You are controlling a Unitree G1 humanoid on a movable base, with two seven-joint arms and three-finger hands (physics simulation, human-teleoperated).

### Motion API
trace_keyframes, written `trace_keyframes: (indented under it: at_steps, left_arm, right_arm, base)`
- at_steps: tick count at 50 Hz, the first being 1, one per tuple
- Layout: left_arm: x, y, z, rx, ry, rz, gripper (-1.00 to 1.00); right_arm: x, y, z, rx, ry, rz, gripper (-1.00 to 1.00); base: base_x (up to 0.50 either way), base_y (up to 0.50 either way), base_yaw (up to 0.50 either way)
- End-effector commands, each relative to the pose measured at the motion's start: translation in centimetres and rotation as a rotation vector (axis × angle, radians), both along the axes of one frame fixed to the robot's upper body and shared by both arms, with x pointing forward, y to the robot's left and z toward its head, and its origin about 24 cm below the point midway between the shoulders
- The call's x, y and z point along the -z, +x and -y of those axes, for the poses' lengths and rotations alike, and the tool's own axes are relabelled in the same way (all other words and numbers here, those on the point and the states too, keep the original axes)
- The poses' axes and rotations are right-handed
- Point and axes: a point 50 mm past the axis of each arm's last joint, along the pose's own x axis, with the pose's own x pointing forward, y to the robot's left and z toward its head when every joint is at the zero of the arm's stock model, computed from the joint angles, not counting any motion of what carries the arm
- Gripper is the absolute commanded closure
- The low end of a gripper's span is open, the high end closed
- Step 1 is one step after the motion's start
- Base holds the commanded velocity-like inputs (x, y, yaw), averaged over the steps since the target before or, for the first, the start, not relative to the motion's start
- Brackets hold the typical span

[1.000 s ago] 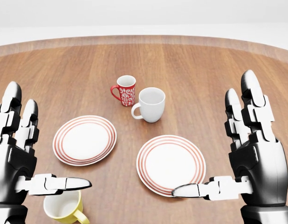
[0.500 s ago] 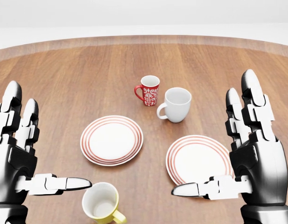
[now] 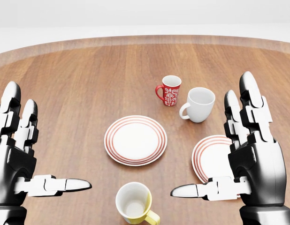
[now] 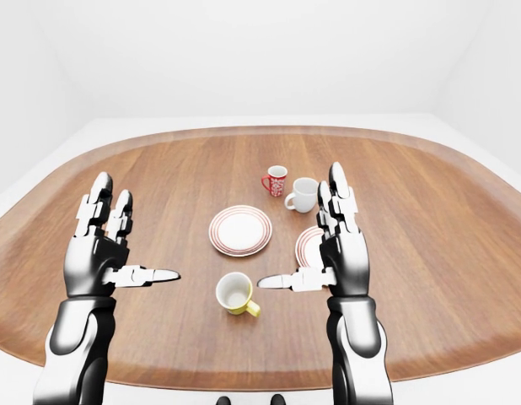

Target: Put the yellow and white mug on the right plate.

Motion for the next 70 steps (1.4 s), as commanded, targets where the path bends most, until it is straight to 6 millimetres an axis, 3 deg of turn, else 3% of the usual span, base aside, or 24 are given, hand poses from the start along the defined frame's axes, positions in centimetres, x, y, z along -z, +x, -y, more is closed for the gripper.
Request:
trace_keyframes:
  at_steps: [1,10,44,51,57,70]
  left_arm:
    - [0.0,0.0,0.1,0.003,-0.006,0.000,-1.00]
    - [0.0,-0.1,0.2,0.005,-0.006,0.002,-1.00]
    - [-0.1,0.0,0.1,0.003,-0.005,0.003,-1.00]
    - [-0.1,0.1,-0.2,-0.001,-0.003,0.004,-1.00]
    - [-0.1,0.1,-0.2,-0.002,-0.001,0.007,-1.00]
    - [0.1,0.4,-0.3,-0.006,0.002,-0.005,-1.00]
  right_arm:
    - [-0.1,-0.1,0.2,-0.009,0.015,0.004,-1.00]
    - [0.0,0.0,0.1,0.003,-0.006,0.000,-1.00]
    - [0.9,0.4,-0.3,0.000,-0.042,-0.043,-1.00]
    - [1.7,1.1,-0.6,0.006,-0.124,-0.079,-1.00]
    - [1.1,1.6,0.0,0.025,-0.153,-0.058,-1.00]
    - [2.8,2.8,0.3,0.054,-0.248,-0.137,-1.00]
  base:
    - [0.00,0.00,0.00]
    - [0.49,0.00,0.00]
    - [0.00,-0.06,0.00]
    - [0.00,0.00,0.00]
    - [0.00,0.00,0.00]
    - [0.00,0.00,0.00]
